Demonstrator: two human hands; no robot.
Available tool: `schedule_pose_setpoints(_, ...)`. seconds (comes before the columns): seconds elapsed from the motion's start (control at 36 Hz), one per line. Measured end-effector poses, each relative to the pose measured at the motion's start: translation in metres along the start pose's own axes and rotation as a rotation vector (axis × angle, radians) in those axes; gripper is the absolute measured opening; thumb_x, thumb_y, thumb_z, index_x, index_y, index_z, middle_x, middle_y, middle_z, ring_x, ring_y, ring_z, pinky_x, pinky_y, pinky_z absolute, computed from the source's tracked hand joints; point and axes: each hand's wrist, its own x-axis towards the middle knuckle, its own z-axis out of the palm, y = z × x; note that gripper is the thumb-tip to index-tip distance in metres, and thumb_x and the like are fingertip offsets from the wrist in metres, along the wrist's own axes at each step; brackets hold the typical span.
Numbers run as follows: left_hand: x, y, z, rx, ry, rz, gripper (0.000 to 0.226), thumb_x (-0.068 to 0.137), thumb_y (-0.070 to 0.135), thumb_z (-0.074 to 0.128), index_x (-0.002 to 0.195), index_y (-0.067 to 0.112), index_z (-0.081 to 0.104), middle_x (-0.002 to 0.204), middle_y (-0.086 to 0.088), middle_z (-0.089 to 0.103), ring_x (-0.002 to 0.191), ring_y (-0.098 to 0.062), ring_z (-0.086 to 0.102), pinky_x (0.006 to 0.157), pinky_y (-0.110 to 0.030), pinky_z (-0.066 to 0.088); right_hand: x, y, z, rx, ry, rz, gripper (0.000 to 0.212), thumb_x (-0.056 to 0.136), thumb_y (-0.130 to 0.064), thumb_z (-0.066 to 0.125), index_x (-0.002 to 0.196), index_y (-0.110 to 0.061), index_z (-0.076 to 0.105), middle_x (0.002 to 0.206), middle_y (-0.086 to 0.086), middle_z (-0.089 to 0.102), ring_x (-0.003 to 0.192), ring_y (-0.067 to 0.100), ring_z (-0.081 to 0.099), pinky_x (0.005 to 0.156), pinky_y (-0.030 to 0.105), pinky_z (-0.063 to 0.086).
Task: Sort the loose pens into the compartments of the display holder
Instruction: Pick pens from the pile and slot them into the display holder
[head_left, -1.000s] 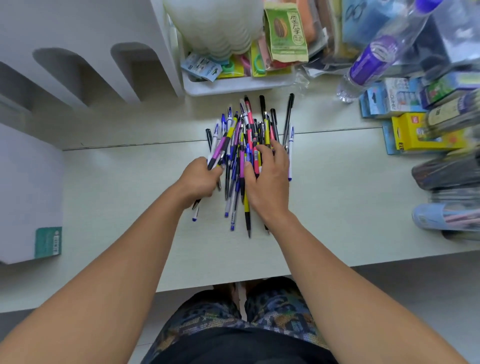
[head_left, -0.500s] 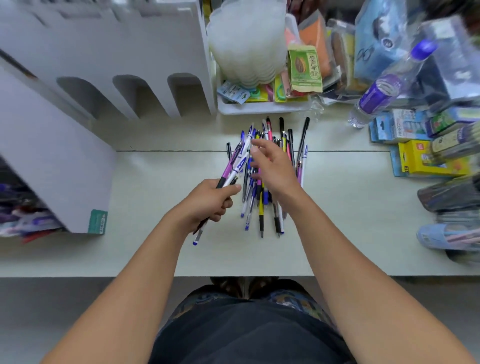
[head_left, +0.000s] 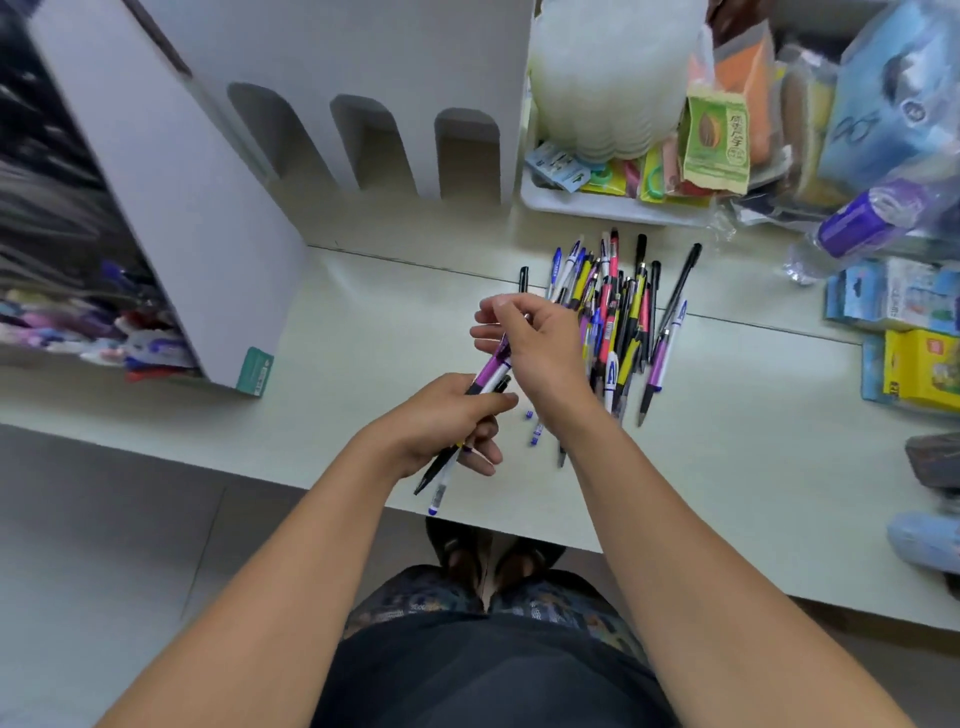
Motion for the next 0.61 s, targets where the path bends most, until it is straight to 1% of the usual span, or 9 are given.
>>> schedule_pose_setpoints(0.08, -0.02, -0.007, -0.013, -0.104, 0.078, 0.029, 0.011, 0.104, 0.02, 0.054, 0.103, 0.01, 0.052, 0.062, -0.002, 0.042, 0.052, -0.019, 0.055, 0.079, -0.048, 0.062, -0.004, -0.007, 0.028, 0.014, -0.152, 0.02, 0.038, 0.108, -0.023, 0.048, 0.088, -0.005, 0.074, 0.097, 0.008, 0.075, 0.096, 0.021, 0.073, 0.089, 0.034, 0.06)
schedule_pose_setpoints(0.14, -0.036, -0.011, -0.025, -0.207, 0.14, 0.05, 0.009, 0.104, 0.019, 0.055, 0.102, 0.011, 0.051, 0.06, 0.0, 0.041, 0.05, -0.018, 0.051, 0.088, -0.051, 0.06, -0.009, -0.014, 0.047, 0.001, -0.292, 0.026, 0.044, 0.11, -0.031, 0.043, 0.098, -0.003, 0.075, 0.104, 0.005, 0.077, 0.103, 0.019, 0.073, 0.094, 0.034, 0.058)
schedule_pose_setpoints(0.17, -0.044, -0.011, -0.031, -0.257, 0.167, 0.058, 0.009, 0.103, 0.018, 0.055, 0.1, 0.012, 0.05, 0.06, 0.001, 0.04, 0.05, -0.017, 0.048, 0.083, -0.047, 0.061, -0.012, -0.018, 0.055, -0.025, -0.349, 0.018, 0.047, 0.11, -0.035, 0.04, 0.105, -0.004, 0.075, 0.108, 0.003, 0.077, 0.105, 0.017, 0.073, 0.096, 0.033, 0.057)
schedule_pose_setpoints(0.19, -0.053, -0.012, -0.037, -0.307, 0.189, 0.068, 0.011, 0.103, 0.018, 0.056, 0.095, 0.014, 0.049, 0.061, 0.001, 0.038, 0.049, -0.015, 0.042, 0.07, -0.039, 0.06, -0.015, -0.022, 0.062, -0.056, -0.392, 0.004, 0.05, 0.111, -0.037, 0.037, 0.112, -0.005, 0.075, 0.111, 0.002, 0.077, 0.106, 0.015, 0.072, 0.098, 0.033, 0.057)
schedule_pose_setpoints(0.22, -0.061, -0.013, -0.043, -0.356, 0.204, 0.083, 0.016, 0.103, 0.018, 0.057, 0.09, 0.017, 0.048, 0.061, 0.001, 0.036, 0.048, -0.013, 0.036, 0.056, -0.031, 0.052, -0.019, -0.026, 0.069, -0.082, -0.421, -0.018, 0.051, 0.111, -0.039, 0.035, 0.117, -0.007, 0.073, 0.113, 0.001, 0.076, 0.107, 0.014, 0.071, 0.099, 0.034, 0.056)
schedule_pose_setpoints(0.28, -0.077, -0.015, -0.055, -0.421, 0.214, 0.117, 0.022, 0.102, 0.018, 0.058, 0.084, 0.019, 0.046, 0.062, 0.002, 0.032, 0.047, -0.01, 0.025, 0.043, -0.022, 0.031, -0.026, -0.031, 0.083, -0.102, -0.421, -0.072, 0.05, 0.111, -0.041, 0.03, 0.129, -0.013, 0.068, 0.119, 0.0, 0.074, 0.112, 0.012, 0.068, 0.102, 0.036, 0.054)
schedule_pose_setpoints(0.36, -0.095, -0.02, -0.073, -0.485, 0.207, 0.16, 0.025, 0.102, 0.02, 0.058, 0.082, 0.02, 0.042, 0.06, 0.004, 0.033, 0.043, -0.007, 0.023, 0.04, -0.018, 0.017, -0.041, -0.039, 0.107, -0.012, -0.255, -0.142, 0.05, 0.109, -0.047, 0.032, 0.144, -0.019, 0.053, 0.132, -0.002, 0.066, 0.12, 0.008, 0.062, 0.104, 0.035, 0.051)
schedule_pose_setpoints(0.5, -0.12, -0.009, -0.104, -0.748, 0.293, 0.291, 0.026, 0.102, 0.023, 0.059, 0.088, 0.02, 0.038, 0.058, 0.005, 0.035, 0.041, -0.005, 0.028, 0.036, -0.015, 0.026, -0.078, -0.049, 0.151, 0.151, 0.134, -0.42, 0.059, 0.099, -0.05, 0.037, 0.144, -0.013, 0.048, 0.141, 0.002, 0.057, 0.132, 0.011, 0.053, 0.113, 0.049, 0.042)
schedule_pose_setpoints(0.61, -0.144, 0.001, -0.129, -0.917, 0.317, 0.445, 0.022, 0.101, 0.03, 0.059, 0.096, 0.019, 0.04, 0.058, 0.005, 0.034, 0.042, -0.006, 0.031, 0.038, -0.018, 0.032, -0.121, -0.046, 0.192, 0.318, 0.221, -0.592, 0.058, 0.095, -0.05, 0.037, 0.138, -0.012, 0.048, 0.144, 0.01, 0.055, 0.137, 0.02, 0.05, 0.111, 0.042, 0.043)
